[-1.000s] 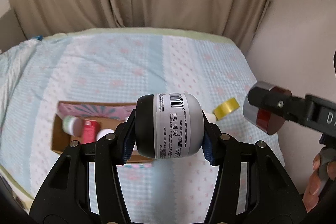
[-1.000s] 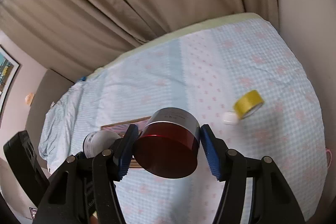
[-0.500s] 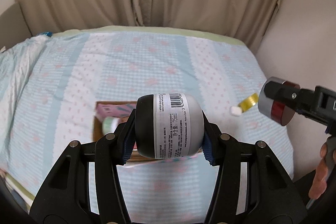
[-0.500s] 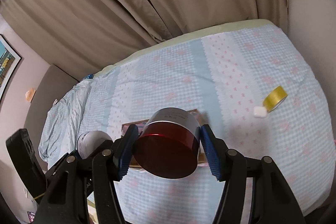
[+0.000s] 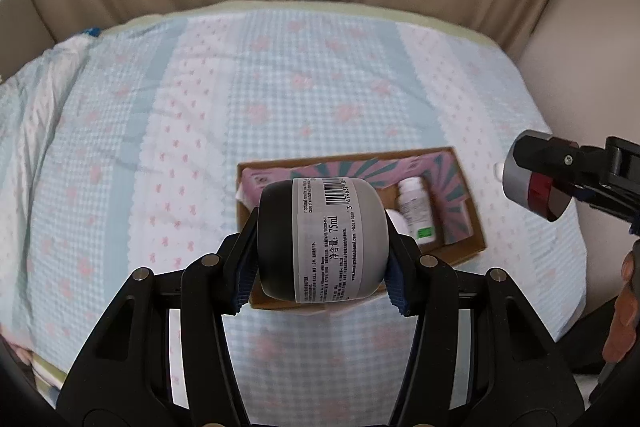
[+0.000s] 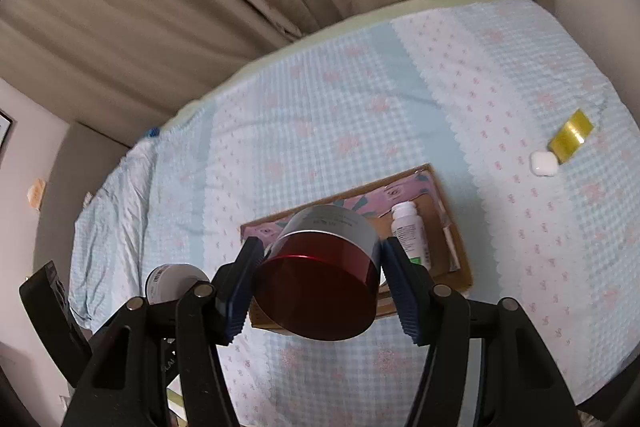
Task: Organize rigid objects
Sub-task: 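Carry the black-capped and red-capped jars into the cardboard box and release both, then lift both tools from the box toward the earbud case and tape roll, then grasp the white earbud case with the left tool while the right tool grasps the yellow tape roll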
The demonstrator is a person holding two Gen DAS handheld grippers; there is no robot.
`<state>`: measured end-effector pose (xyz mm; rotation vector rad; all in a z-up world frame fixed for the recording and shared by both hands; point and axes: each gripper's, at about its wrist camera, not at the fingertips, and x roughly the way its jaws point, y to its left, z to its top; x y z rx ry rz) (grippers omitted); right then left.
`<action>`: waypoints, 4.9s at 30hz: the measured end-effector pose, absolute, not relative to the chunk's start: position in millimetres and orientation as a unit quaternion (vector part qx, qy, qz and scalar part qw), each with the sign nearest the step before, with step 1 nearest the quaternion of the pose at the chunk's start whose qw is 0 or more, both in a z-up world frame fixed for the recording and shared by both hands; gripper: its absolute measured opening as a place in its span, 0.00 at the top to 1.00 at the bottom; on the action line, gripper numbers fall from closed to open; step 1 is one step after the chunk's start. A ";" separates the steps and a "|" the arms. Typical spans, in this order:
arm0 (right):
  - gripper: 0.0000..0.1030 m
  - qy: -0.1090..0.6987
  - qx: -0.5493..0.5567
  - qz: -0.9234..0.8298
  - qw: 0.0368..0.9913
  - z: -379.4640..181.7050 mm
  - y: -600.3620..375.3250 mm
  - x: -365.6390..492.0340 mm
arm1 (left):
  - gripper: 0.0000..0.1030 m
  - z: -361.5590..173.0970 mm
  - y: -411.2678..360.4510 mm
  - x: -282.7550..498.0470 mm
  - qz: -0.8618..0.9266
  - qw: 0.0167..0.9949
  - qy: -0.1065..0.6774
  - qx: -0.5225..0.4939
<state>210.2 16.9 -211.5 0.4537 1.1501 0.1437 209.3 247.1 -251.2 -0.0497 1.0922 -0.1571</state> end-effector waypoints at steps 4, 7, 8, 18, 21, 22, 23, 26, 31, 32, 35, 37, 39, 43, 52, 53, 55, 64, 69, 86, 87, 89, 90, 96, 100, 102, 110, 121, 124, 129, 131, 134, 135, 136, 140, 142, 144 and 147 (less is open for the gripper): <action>0.45 0.566 0.182 0.080 0.800 -237.3 37.0 229.2 | 0.52 -275.7 253.5 216.8 -0.068 0.841 0.536 -0.027; 0.45 0.587 0.152 0.088 0.790 -258.6 50.6 244.5 | 0.52 -298.0 254.5 219.3 -0.068 0.832 0.550 -0.023; 0.45 0.593 0.145 0.090 0.787 -266.0 54.3 249.1 | 0.52 -305.5 254.1 219.7 -0.070 0.829 0.555 -0.021; 0.45 0.642 0.115 0.111 0.750 -350.7 76.0 295.8 | 0.52 -388.9 242.5 231.7 -0.069 0.797 0.600 0.000; 0.45 0.657 0.118 0.106 0.737 -379.3 74.8 304.8 | 0.52 -406.3 240.8 235.6 -0.071 0.788 0.612 0.002; 0.45 0.660 0.118 0.105 0.734 -385.9 74.1 306.2 | 0.52 -410.8 240.5 236.9 -0.072 0.785 0.615 0.005; 0.45 0.664 0.119 0.104 0.731 -392.3 73.4 307.4 | 0.52 -415.0 240.3 238.5 -0.072 0.783 0.618 0.008; 0.45 0.670 0.125 0.103 0.724 -404.2 71.1 308.4 | 0.52 -419.4 238.9 242.6 -0.072 0.780 0.622 0.018; 0.45 0.685 0.146 0.107 0.706 -414.5 71.0 311.1 | 0.52 -420.4 233.4 247.6 -0.076 0.773 0.629 0.035; 0.45 0.690 0.150 0.104 0.701 -416.7 71.1 312.9 | 0.50 -420.2 232.4 248.1 -0.077 0.772 0.630 0.034; 0.40 0.697 0.156 0.090 0.694 -420.3 71.7 315.0 | 0.01 -412.1 229.9 248.7 -0.085 0.781 0.618 0.022; 0.19 0.699 0.164 0.088 0.691 -418.4 70.2 314.9 | 0.00 -407.8 227.7 249.6 -0.090 0.783 0.615 0.016; 0.04 0.695 0.157 0.084 0.696 -413.2 70.0 314.3 | 0.00 -403.7 226.6 251.2 -0.085 0.784 0.615 0.020; 0.04 0.687 0.141 0.078 0.708 -400.7 66.6 308.7 | 0.00 -396.4 227.0 248.4 -0.084 0.786 0.613 0.013; 0.04 0.672 0.147 0.075 0.722 -377.5 61.5 292.9 | 0.00 -368.9 240.7 229.1 -0.075 0.801 0.593 0.000; 0.04 0.669 0.147 0.074 0.725 -374.2 61.0 291.2 | 0.00 -367.7 243.5 218.7 -0.075 0.803 0.591 -0.001; 0.04 0.662 0.149 0.073 0.731 -364.4 60.4 286.2 | 0.00 -359.7 244.8 210.8 -0.072 0.808 0.585 -0.001; 0.04 0.635 0.143 0.073 0.755 -307.0 58.2 255.0 | 0.00 -295.1 256.7 174.8 -0.062 0.827 0.559 0.004; 0.04 0.615 0.121 0.070 0.776 -258.5 50.5 225.6 | 0.00 -253.5 262.6 161.3 -0.055 0.838 0.543 -0.012; 0.04 0.541 0.065 0.045 0.837 -155.2 -30.9 145.6 | 0.00 -179.4 193.6 148.5 -0.095 0.870 0.484 -0.015; 0.04 0.538 0.064 0.045 0.839 -151.7 -39.9 143.3 | 0.00 -177.1 184.1 148.9 -0.097 0.871 0.482 -0.013; 0.04 0.533 0.065 0.045 0.842 -146.5 -59.6 140.8 | 0.00 -174.2 164.0 150.2 -0.102 0.872 0.479 -0.017; 0.04 0.531 0.066 0.045 0.844 -143.9 -72.4 140.9 | 0.00 -172.2 155.9 149.4 -0.102 0.872 0.478 -0.020; 0.00 0.514 0.048 0.056 0.855 -139.9 -147.9 150.4 | 0.00 -174.7 78.9 154.8 -0.083 0.874 0.477 -0.022; 0.00 0.508 0.045 0.081 0.857 -145.1 -202.4 165.3 | 0.00 -185.7 20.5 163.0 -0.072 0.872 0.483 -0.026; 0.00 0.512 0.039 0.090 0.853 -151.5 -230.0 176.7 | 0.00 -194.4 -3.9 169.5 -0.069 0.869 0.490 -0.033; 0.00 0.563 0.020 0.110 0.819 -195.7 -302.0 231.3 | 0.00 -233.8 -82.9 201.2 -0.084 0.850 0.519 -0.027; 0.00 0.633 0.086 0.139 0.757 -292.0 -342.8 299.5 | 0.00 -337.2 -162.4 266.2 -0.139 0.819 0.557 0.000; 0.00 0.649 0.085 0.146 0.742 -323.2 -342.5 316.5 | 0.00 -372.9 -177.8 282.3 -0.150 0.813 0.562 0.009; 0.00 0.670 0.074 0.170 0.719 -376.5 -338.4 337.4 | 0.05 -426.5 -192.5 296.2 -0.168 0.807 0.565 0.020; 0.00 0.675 0.071 0.179 0.712 -394.5 -336.9 342.0 | 0.05 -445.8 -198.2 300.0 -0.174 0.805 0.567 0.022; 0.00 0.683 0.069 0.189 0.702 -418.6 -335.9 346.6 | 0.06 -464.4 -204.7 303.3 -0.175 0.806 0.565 0.026; 0.00 0.685 0.070 0.191 0.700 -425.6 -335.9 347.7 | 0.06 -470.7 -207.6 304.5 -0.174 0.807 0.564 0.030; 0.00 0.686 0.072 0.193 0.698 -430.6 -336.1 348.4 | 0.06 -475.0 -209.1 304.9 -0.172 0.808 0.562 0.031; 0.00 0.690 0.087 0.199 0.691 -448.7 -338.1 352.6 | 0.15 -490.0 -210.5 310.5 -0.163 0.810 0.563 0.027; 0.00 0.691 0.097 0.207 0.686 -456.6 -339.6 355.0 | 0.15 -492.6 -211.0 310.2 -0.162 0.817 0.553 0.032; 0.01 0.688 0.102 0.218 0.684 -461.6 -341.2 356.1 | 0.15 -493.8 -212.8 309.3 -0.164 0.821 0.545 0.041; 0.06 0.682 0.123 0.240 0.680 -466.8 -344.6 356.6 | 0.19 -494.4 -216.0 308.0 -0.170 0.827 0.532 0.059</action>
